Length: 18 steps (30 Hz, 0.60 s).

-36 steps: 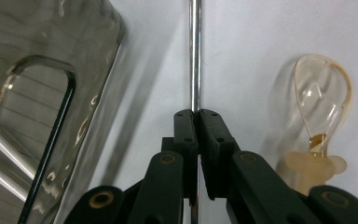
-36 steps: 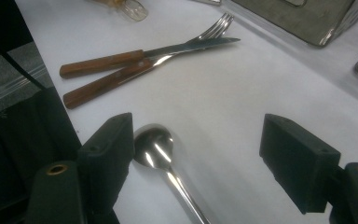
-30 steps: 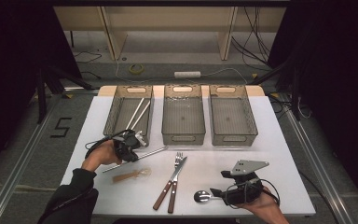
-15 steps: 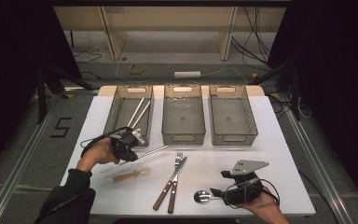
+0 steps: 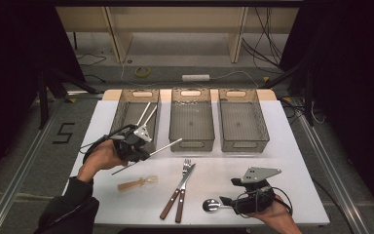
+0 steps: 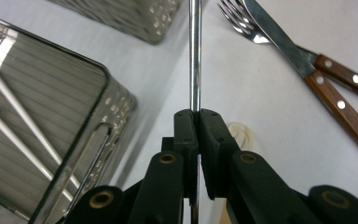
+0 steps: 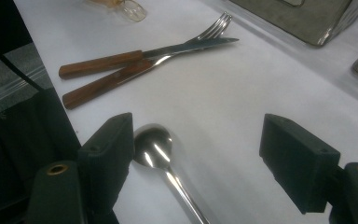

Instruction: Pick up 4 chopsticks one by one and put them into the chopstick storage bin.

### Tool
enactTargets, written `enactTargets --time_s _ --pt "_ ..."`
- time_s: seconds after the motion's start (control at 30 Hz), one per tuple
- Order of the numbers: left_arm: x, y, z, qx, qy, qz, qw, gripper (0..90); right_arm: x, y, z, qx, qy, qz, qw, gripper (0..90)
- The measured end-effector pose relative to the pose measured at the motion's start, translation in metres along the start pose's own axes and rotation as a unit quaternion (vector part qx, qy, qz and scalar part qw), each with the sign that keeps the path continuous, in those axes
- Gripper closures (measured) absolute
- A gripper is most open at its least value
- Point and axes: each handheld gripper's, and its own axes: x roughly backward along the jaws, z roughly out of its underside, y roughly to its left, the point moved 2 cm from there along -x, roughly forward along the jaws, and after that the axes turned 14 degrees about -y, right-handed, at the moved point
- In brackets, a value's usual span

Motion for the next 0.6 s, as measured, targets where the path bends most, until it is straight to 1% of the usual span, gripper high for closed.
enactTargets --time_s 0.03,0.07,0.13,0.2,0.3,0.4,0.43,0.47,0.6 --pt "0.001 0.001 -0.001 0.01 -0.009 -0.007 0.9999 85.4 0.0 0.0 0.0 -0.001 -0.001 0.0 1.0 27.2" --pt "0.003 0.003 -0.001 0.015 -0.015 -0.012 0.9997 85.4 0.0 0.0 0.0 0.0 -0.002 0.0 1.0 27.2" --pt "0.006 0.007 -0.003 0.03 -0.03 -0.029 0.9987 85.4 0.0 -0.001 0.0 -0.001 -0.004 0.001 1.0 27.2" --pt "0.011 0.012 -0.004 0.045 -0.048 -0.047 0.9967 85.4 0.0 0.0 0.0 -0.002 -0.004 0.001 1.0 27.1" --pt "0.016 0.019 -0.004 0.068 -0.064 -0.065 0.9935 85.4 0.0 0.0 0.0 -0.003 -0.004 0.0 1.0 27.1" --pt "0.017 0.026 -0.002 0.086 -0.073 -0.076 0.9907 85.4 0.0 -0.001 0.0 -0.003 -0.003 0.001 1.0 27.1" --pt "0.017 0.028 -0.001 0.089 -0.074 -0.078 0.9902 85.4 0.0 -0.001 0.0 -0.003 -0.004 0.001 1.0 27.1" --pt "0.017 0.03 -0.001 0.096 -0.077 -0.083 0.989 85.4 0.0 -0.001 0.0 -0.004 -0.004 0.001 1.0 27.1" --pt "0.017 0.037 -0.002 0.107 -0.082 -0.091 0.9867 85.4 0.0 -0.001 0.0 -0.002 -0.005 0.001 1.0 27.1"
